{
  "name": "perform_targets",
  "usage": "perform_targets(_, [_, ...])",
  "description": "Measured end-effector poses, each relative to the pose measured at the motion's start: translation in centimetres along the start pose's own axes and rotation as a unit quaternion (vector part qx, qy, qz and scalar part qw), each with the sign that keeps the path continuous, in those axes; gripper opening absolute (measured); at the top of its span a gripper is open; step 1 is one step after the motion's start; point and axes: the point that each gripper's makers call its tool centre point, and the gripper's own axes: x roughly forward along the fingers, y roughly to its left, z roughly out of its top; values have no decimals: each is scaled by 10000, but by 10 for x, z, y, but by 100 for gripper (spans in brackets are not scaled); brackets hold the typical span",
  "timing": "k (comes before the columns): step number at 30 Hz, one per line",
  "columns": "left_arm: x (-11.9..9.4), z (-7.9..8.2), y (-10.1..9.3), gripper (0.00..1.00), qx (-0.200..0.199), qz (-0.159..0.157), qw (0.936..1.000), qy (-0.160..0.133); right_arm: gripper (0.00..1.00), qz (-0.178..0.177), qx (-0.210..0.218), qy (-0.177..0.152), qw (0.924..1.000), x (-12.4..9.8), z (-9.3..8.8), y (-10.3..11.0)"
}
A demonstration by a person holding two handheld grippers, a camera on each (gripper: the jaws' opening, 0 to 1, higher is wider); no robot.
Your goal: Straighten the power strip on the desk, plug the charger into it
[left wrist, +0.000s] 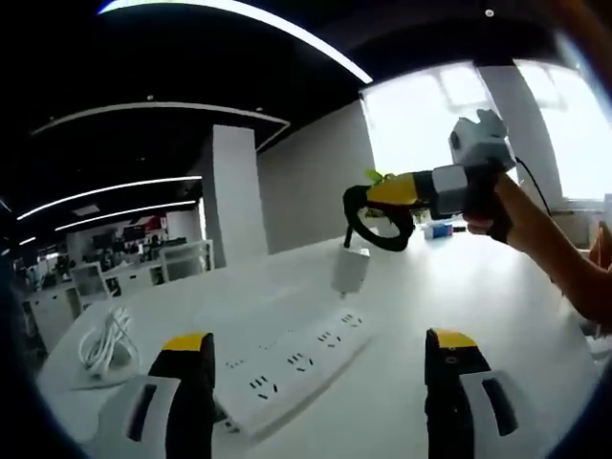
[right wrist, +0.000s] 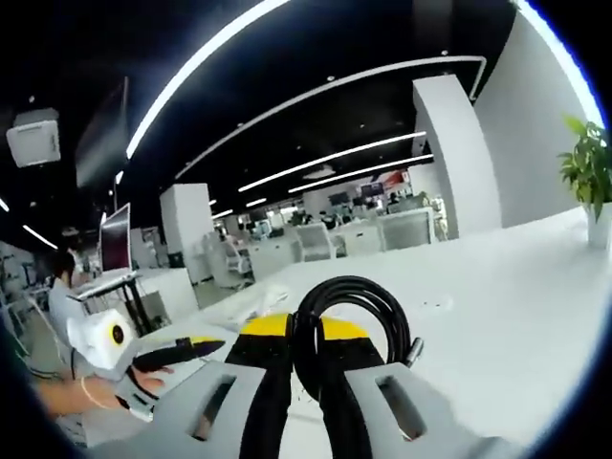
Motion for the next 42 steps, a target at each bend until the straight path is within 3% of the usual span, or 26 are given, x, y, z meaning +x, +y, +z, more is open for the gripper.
perform_targets(11, [19,7,4,88,559,298,9978,-170,7,-499,85,-225,9985,1,1,8])
perform_targets(20, [38,10,2,91,855,492,9948,-265,7,-869,330,-348,9951,5,-6,2])
perform_targets(24, [47,11,-1,90,1062,467,9927,-319,7,-844,353,-331,9953,5,-12,6])
perform_targets(30, [70,22,-18,90,1183,116,9921,-408,7,-737,353,-332,9961,7,-12,12])
perform_targets(38, [87,34,-23,80,610,-190,9959,-637,7,-682,335,-394,9963,2,-7,16])
perform_targets(42, [90,29,-20,75,456,-246,9975,-486,7,-705,302,-453,9960,-1,-2,17])
